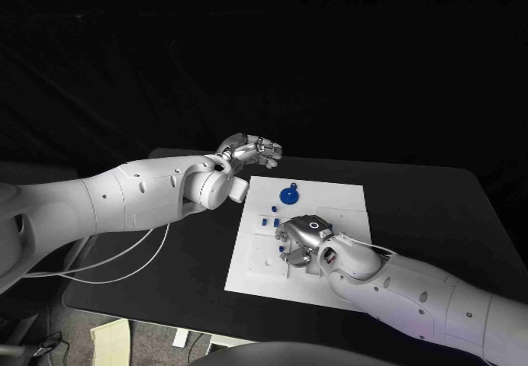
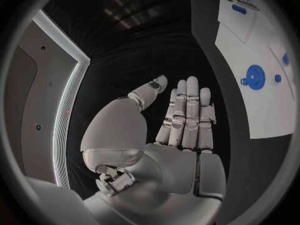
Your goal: Assemble the parts on the task board
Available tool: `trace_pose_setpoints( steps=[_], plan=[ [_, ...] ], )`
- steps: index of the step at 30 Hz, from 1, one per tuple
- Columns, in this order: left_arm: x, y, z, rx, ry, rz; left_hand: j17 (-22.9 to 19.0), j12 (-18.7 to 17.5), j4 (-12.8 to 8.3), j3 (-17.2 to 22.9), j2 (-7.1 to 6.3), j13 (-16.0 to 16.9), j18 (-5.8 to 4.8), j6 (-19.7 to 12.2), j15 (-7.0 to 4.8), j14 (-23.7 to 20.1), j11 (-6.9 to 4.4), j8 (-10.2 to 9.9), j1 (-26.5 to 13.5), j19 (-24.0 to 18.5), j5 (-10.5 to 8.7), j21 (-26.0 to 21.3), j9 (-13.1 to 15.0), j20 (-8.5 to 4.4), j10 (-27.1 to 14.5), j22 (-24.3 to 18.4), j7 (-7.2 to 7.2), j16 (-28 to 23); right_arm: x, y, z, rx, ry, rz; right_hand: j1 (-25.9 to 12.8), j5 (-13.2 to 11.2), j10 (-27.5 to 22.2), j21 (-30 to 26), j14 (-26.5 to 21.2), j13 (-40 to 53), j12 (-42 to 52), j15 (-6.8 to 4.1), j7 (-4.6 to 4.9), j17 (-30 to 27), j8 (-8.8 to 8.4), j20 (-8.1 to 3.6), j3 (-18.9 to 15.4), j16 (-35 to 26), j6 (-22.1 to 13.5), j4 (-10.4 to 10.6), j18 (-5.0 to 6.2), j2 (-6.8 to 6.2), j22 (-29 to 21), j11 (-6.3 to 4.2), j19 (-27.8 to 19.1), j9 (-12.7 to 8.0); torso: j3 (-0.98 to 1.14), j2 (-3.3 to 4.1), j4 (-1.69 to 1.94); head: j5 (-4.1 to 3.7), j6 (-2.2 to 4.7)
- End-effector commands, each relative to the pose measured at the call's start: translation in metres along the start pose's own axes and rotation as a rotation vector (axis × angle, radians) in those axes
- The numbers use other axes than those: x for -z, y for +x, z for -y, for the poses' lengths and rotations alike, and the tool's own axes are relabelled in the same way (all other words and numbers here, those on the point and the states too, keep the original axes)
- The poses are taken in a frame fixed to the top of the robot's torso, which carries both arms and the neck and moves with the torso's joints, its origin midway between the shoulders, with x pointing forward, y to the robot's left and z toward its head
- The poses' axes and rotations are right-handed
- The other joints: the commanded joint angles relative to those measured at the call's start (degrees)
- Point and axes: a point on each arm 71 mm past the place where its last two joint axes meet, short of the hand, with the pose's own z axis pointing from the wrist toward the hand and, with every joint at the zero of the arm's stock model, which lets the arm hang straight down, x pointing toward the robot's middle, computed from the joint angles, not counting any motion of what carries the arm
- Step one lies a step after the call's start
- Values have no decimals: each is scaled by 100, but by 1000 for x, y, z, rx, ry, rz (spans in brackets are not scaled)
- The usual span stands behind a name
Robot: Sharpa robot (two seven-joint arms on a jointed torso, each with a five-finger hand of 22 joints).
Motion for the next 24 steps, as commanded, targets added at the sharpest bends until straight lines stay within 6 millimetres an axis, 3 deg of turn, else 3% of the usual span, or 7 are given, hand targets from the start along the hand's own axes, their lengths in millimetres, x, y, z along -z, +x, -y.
trace_pose_setpoints(
  steps=[1, 7, 13, 18, 24],
  plan=[
    [0, -1, 2, 6, 9, 1, 7, -32, 13, -21, 4, -6, 35, -44, 4, 22, -3, 21, 38, 32, 3, -36, -7, 6, -54, 6, -3, -27, 2, -9, -2, -43, -9, 66, -5, 27, -58, -24, -6, -17, -11, 42, 10, -10, -27, -23, -46, 27, -43, 1, 365, -57, -9, -5, -26, -9, 0, -4, -1, -17, 26],
    [0, -2, 2, 7, 8, 3, 10, -32, 13, -20, 5, -6, 36, -46, 4, 22, -3, 21, 40, 33, 3, -37, -7, 6, -55, 6, -3, -30, 8, -35, 6, -66, -6, 108, 6, 102, -44, -31, -22, -39, 18, 42, 9, -16, -9, -26, -97, 51, -46, 17, 365, -75, -10, -6, -34, -1, 0, 0, 1, -48, 69],
    [1, -4, 2, 6, 8, 8, 14, -32, 13, -20, 6, -6, 36, -45, 4, 23, -3, 22, 42, 34, 3, -38, -7, 6, -55, 7, -3, -33, 19, -69, 22, -64, 18, 118, 99, 76, 85, -25, -14, -26, 84, 0, -25, -23, 48, -37, -61, 78, 29, 21, 365, -2, -10, -50, -16, 22, -8, -4, -9, -83, 102],
    [2, -6, 2, 5, 9, 12, 19, -31, 13, -19, 6, -6, 37, -45, 3, 25, -4, 23, 44, 35, 3, -39, -7, 6, -54, 7, -3, -35, 28, -102, 48, -2, 65, 84, 165, 98, 113, -10, 7, -33, 91, -14, -36, -26, 65, -42, -36, 105, 47, 11, 365, 18, -6, -63, 9, 28, -7, -6, -17, -123, 133],
    [1, -7, 1, 5, 9, 13, 25, -29, 12, -18, 5, -5, 37, -43, 3, 27, -4, 25, 48, 36, 3, -41, -7, 6, -52, 8, -4, -39, 34, -117, 81, 53, 139, 53, 121, 141, 55, 7, 11, -68, 49, 6, -24, -29, 46, -37, -109, 135, -6, 19, 365, -52, 5, -42, 23, 17, -1, -9, -16, -155, 155]
  ],
)
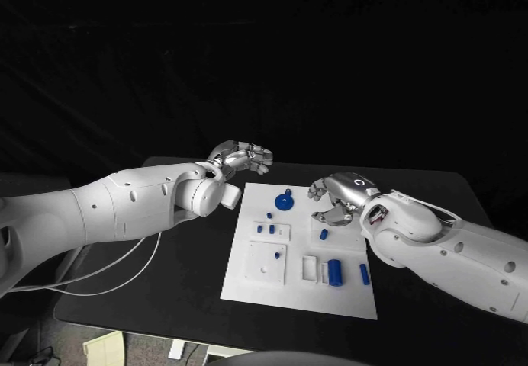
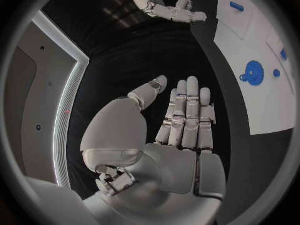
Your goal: Assemble the parts on the task board
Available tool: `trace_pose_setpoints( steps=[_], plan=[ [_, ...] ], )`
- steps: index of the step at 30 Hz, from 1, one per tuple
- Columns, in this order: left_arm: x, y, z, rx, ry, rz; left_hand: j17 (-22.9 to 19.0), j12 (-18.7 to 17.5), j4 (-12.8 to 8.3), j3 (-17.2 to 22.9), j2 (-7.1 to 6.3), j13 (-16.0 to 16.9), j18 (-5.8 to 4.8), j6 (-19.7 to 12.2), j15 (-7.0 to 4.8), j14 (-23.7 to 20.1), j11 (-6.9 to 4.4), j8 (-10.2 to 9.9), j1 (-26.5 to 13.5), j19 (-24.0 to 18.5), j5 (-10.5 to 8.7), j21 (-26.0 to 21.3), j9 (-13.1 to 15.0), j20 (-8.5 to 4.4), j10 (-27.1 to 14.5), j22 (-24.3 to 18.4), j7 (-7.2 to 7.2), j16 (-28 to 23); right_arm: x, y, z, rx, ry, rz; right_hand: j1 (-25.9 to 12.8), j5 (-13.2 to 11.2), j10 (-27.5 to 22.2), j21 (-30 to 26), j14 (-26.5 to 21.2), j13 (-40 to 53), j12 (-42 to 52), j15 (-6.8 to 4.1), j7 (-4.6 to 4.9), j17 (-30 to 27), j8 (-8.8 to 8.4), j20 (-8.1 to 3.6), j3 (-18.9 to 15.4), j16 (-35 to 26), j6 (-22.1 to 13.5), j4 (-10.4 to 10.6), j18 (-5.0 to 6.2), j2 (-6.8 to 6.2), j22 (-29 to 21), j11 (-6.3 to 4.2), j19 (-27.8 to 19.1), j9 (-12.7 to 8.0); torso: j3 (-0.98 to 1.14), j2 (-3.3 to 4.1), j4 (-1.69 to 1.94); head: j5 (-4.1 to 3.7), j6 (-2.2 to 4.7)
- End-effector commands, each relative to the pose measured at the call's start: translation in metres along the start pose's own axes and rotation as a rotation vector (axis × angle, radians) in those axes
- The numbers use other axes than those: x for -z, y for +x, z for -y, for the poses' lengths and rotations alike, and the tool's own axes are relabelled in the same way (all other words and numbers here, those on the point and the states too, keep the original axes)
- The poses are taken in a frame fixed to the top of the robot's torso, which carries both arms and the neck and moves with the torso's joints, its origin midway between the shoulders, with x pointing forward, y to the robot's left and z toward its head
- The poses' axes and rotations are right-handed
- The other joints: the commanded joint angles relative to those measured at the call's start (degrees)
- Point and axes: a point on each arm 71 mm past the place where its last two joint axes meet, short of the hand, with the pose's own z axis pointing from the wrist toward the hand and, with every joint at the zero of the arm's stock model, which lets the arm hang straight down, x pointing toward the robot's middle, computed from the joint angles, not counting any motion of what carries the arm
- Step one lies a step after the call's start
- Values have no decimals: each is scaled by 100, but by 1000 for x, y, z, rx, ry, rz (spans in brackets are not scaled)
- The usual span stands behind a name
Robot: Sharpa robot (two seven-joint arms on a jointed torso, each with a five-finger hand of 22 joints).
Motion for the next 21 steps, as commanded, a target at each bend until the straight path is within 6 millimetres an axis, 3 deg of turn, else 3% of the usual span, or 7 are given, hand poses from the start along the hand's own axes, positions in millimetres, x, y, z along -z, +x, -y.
trace_pose_setpoints(
  steps=[1, 6, 8, 16, 21],
  plan=[
    [-1, 1, 2, 7, 11, -1, 9, -29, 12, -18, 4, -6, 37, -43, 3, 27, 15, 26, 48, 37, 3, -20, -8, 6, -33, 9, -4, -39, 1, 6, 13, 33, 39, -94, -43, 59, -38, 13, 9, -23, -19, 6, -2, -11, 7, -24, -80, 44, -33, 8, 394, -76, 11, 19, 24, -4, 7, 0, 4, -24, 20],
    [-1, 1, 2, 7, 11, -1, 10, -29, 12, -18, 4, -6, 37, -43, 3, 27, 15, 26, 49, 37, 3, -20, -8, 6, -32, 9, -4, -40, -3, 12, 22, 46, 60, -127, -68, 89, -65, 12, -2, -38, -34, 17, -15, -14, -1, -22, -124, 49, -60, 9, 394, -91, 13, 30, 17, -8, 19, 0, -3, -28, 29],
    [-1, 1, 2, 7, 11, 0, 11, -29, 12, -18, 4, -6, 37, -43, 3, 27, 15, 26, 49, 37, 3, -20, -8, 6, -32, 9, -4, -41, -5, 15, 22, 44, 60, -137, -170, 118, -155, 3, -29, -71, -71, 47, -63, -18, -33, -12, -231, 49, -137, 18, 394, -133, 15, 62, -9, -20, 21, 2, -2, -36, 32],
    [-2, 2, 2, 8, 11, -2, 16, -28, 12, -18, 3, -6, 37, -43, 2, 29, 15, 27, 50, 38, 3, -22, -8, 6, -32, 10, -4, -43, -5, 42, 19, 70, 58, -271, -264, 130, -239, -18, -76, -137, -58, 78, -96, -29, -51, -8, -453, 79, -254, 11, 394, -105, 17, 90, -56, -20, 13, 6, 17, -68, 44],
    [-2, 1, 2, 7, 11, 0, 18, -28, 12, -18, 3, -6, 37, -43, 2, 29, 14, 28, 50, 39, 3, -23, -9, 6, -32, 10, -4, -45, -4, 49, 20, 83, 64, -304, -251, 142, -212, -24, -87, -143, -36, 73, -83, -34, -37, -7, -474, 88, -253, 12, 394, -58, 17, 84, -66, -11, 9, 6, 20, -60, 29]
  ],
)
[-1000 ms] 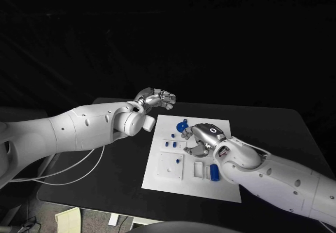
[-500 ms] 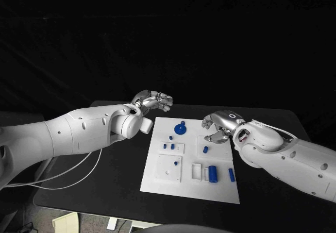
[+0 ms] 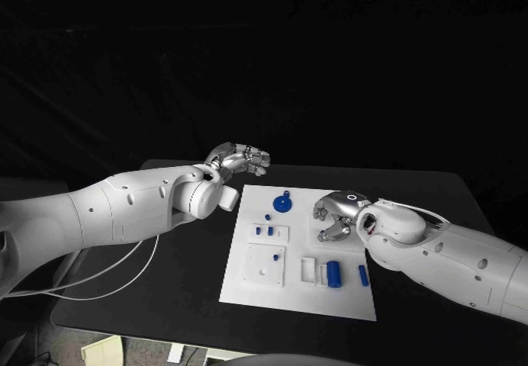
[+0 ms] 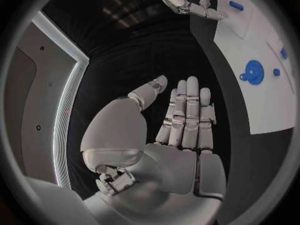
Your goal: Assemble the parts on the task board
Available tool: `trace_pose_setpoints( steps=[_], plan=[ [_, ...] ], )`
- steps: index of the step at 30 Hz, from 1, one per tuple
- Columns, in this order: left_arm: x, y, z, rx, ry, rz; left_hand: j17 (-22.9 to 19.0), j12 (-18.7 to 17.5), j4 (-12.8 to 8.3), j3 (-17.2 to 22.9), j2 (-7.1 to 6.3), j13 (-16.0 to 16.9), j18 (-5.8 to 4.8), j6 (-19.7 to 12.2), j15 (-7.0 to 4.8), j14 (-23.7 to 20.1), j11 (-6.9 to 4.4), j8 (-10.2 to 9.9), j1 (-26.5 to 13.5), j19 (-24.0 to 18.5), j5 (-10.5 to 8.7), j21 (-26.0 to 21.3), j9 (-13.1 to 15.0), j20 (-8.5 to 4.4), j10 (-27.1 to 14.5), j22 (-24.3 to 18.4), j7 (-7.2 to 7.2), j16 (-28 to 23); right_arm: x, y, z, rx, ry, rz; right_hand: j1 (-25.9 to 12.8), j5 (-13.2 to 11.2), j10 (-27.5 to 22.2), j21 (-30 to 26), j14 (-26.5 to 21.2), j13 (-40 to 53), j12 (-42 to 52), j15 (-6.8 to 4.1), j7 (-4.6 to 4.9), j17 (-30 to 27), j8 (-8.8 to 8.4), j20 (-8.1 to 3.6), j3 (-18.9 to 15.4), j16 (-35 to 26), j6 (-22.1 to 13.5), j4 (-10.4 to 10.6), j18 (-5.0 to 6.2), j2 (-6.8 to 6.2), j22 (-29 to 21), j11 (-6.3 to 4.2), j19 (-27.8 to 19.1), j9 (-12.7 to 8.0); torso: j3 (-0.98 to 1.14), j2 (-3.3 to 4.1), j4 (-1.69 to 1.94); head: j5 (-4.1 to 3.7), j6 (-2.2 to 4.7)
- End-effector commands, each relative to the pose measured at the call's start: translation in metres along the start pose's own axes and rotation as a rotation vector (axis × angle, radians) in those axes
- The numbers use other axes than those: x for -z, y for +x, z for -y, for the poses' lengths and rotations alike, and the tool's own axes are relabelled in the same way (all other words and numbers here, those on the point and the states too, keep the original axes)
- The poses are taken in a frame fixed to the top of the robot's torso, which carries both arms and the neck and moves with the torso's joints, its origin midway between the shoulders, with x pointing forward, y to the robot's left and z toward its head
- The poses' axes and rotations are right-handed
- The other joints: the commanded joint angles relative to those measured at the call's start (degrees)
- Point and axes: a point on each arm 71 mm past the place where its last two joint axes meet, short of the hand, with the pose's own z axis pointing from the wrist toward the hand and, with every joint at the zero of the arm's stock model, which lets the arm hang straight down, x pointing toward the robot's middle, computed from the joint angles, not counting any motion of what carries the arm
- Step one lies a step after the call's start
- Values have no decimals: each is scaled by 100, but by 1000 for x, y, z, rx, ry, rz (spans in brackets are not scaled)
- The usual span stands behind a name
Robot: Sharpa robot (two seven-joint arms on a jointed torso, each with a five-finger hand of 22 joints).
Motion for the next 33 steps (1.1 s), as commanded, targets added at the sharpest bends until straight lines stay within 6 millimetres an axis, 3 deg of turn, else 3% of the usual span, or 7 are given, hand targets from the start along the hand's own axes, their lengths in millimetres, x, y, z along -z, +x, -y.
trace_pose_setpoints(
  steps=[1, 9, 14, 20, 33],
  plan=[
    [-1, 1, 2, 7, 11, -1, 7, -28, 12, -18, 3, -6, 37, -43, 3, 29, 14, 28, 50, 39, 2, -23, -9, 6, -32, 6, -4, -23, 0, 7, 0, 26, 3, -69, -5, 33, 4, -25, -30, -5, 24, 15, 28, -8, 4, 13, -38, 44, -24, 0, 395, 57, 3, 7, -45, 7, -8, 0, 2, 5, -15],
    [-1, 1, 2, 7, 11, -3, 13, -27, 12, -17, 4, -6, 38, -43, 2, 31, 14, 29, 54, 40, 3, -25, -10, 6, -31, 7, -5, -27, -2, 14, 1, 53, 12, -70, 187, -40, 178, -1, -5, 9, 110, -38, 62, -23, 110, 12, 49, 95, 132, -20, 395, 208, 17, -48, -19, 49, -7, -1, -2, 15, -18],
    [-1, 1, 2, 7, 11, -2, 16, -27, 13, -16, 5, -6, 38, -44, 2, 31, 14, 29, 55, 41, 4, -26, -10, 6, -31, 8, -5, -28, -4, 18, 0, 59, 13, -65, 377, -505, 296, 8, 34, 12, 166, -71, 42, -59, 176, 29, 439, 122, 278, 67, 395, 284, 12, -86, 22, 63, -5, -1, -3, 23, -26],
    [-1, 1, 2, 7, 11, -2, 18, -27, 13, -16, 5, -6, 38, -44, 2, 32, 14, 30, 55, 42, 4, -26, -10, 6, -31, 8, -5, -30, -5, 22, 2, 68, 22, -56, 460, -892, 399, 27, 72, 18, 252, -114, 33, -89, 209, 39, 881, 144, 386, 211, 395, 320, 12, -126, 72, 60, -2, 2, -3, 34, -33],
    [-1, 1, 2, 7, 10, -2, 28, -26, 19, -17, 9, -6, 37, -46, 3, 34, 14, 31, 52, 45, 3, -29, -11, 7, -31, 10, -5, -37, -6, 29, -3, 62, 8, -59, 394, -964, 683, 129, 100, 93, 495, -239, -92, -85, 364, 36, 1410, 239, 688, 448, 395, 409, 63, -254, 158, 123, -5, -2, -5, 45, -54]
  ],
)
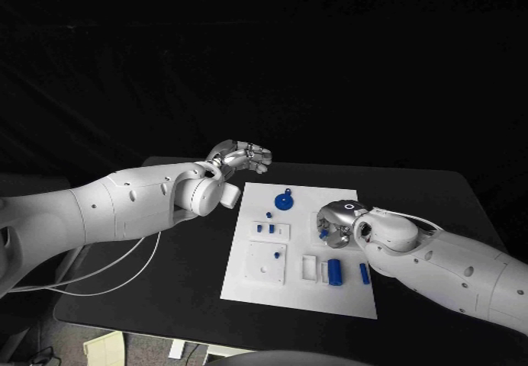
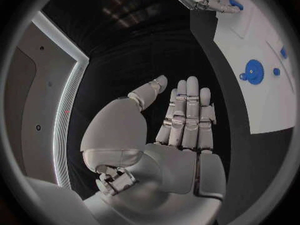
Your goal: Assemble the parts on the task board
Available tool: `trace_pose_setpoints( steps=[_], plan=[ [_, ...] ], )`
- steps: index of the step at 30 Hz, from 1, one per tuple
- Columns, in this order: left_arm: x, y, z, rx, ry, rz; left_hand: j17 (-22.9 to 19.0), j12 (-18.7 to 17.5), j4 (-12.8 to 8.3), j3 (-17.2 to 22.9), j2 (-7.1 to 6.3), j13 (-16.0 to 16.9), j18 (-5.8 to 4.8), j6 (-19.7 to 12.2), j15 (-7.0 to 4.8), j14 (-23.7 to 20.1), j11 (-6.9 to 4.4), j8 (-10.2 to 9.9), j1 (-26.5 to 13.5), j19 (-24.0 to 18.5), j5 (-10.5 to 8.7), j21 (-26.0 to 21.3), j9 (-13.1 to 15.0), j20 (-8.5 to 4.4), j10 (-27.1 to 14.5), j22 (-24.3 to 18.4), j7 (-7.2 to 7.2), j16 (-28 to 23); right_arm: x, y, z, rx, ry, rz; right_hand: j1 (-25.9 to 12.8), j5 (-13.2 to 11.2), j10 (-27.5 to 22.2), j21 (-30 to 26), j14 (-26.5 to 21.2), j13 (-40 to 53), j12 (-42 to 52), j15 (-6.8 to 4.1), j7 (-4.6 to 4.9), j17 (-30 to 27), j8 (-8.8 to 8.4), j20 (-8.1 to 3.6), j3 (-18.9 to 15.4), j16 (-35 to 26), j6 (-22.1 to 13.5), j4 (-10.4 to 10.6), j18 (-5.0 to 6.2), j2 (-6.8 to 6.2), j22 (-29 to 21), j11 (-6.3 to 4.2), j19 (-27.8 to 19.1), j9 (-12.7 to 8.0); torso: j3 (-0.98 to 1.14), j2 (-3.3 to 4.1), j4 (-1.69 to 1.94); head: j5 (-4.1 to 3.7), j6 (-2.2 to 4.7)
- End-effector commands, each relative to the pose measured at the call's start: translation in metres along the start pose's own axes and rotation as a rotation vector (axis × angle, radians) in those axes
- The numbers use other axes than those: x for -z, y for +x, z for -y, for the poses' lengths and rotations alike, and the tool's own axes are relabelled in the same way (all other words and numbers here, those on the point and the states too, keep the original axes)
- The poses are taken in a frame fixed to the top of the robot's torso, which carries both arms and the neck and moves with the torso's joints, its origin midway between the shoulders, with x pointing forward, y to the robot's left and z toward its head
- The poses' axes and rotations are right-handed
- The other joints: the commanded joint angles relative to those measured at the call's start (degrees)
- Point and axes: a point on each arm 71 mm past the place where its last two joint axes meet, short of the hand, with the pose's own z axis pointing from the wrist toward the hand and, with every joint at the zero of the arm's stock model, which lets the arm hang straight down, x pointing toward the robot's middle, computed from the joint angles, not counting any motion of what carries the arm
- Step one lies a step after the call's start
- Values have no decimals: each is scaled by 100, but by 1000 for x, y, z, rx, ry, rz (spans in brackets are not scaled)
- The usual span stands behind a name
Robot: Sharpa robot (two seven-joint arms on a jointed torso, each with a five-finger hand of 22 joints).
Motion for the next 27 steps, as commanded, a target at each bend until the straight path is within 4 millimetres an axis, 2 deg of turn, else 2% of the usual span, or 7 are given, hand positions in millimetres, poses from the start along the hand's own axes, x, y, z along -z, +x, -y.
trace_pose_setpoints(
  steps=[1, 9, 14, 21, 27],
  plan=[
    [-1, 2, 2, 7, 10, -5, 7, -26, 20, -17, 9, -7, 37, -45, 3, 34, 14, 32, 52, 45, 3, -29, -6, 7, -31, 6, -5, -37, 0, 0, -2, 15, -10, 6, -27, -31, 72, 37, -15, 41, 51, -67, -8, 12, 46, -7, 49, 29, 64, -1, 396, 48, 61, -17, 35, 13, 0, -2, -2, 3, -10],
    [-1, 1, 2, 7, 10, -4, 12, -26, 21, -17, 9, -7, 37, -46, 3, 35, 14, 33, 53, 46, 4, -31, -7, 7, -32, 7, -5, -41, 0, 0, -2, 18, -1, 32, -75, -31, 150, 68, -12, 96, 130, -108, -49, 16, 92, -20, 100, 54, 152, 28, 396, 75, 76, -59, 43, 38, -4, -1, -2, 12, -25],
    [-1, 1, 2, 7, 10, -4, 14, -26, 21, -16, 10, -7, 38, -47, 3, 35, 14, 33, 54, 46, 4, -32, -7, 7, -32, 7, -5, -42, 1, -3, -4, 15, 2, 77, -17, -30, 252, 90, 12, 153, 215, -154, -98, 16, 149, -42, 259, 74, 266, 51, 396, 176, 78, -106, 68, 67, -6, -3, -1, 11, -25],
    [-1, 0, 2, 6, 10, -1, 20, -26, 21, -15, 12, -7, 38, -47, 2, 36, 14, 34, 57, 47, 5, -34, -8, 7, -32, 8, -5, -46, 9, -4, -3, -6, -2, 96, -2, -31, 299, 120, 44, 213, 279, -187, -128, 8, 181, -65, 431, 86, 338, 62, 396, 170, 77, -139, 105, 90, -9, -5, 0, 23, -32],
    [-1, -2, 2, 4, 10, 5, 25, -26, 21, -14, 14, -7, 39, -47, 2, 37, 14, 34, 60, 48, 7, -35, -8, 7, -32, 9, -5, -49, 17, -25, -7, -34, -18, 151, 2, -31, 301, 130, 52, 235, 296, -193, -136, 2, 187, -74, 485, 87, 357, 60, 396, 150, 76, -145, 115, 98, -17, -10, -9, 34, -36]
  ],
)
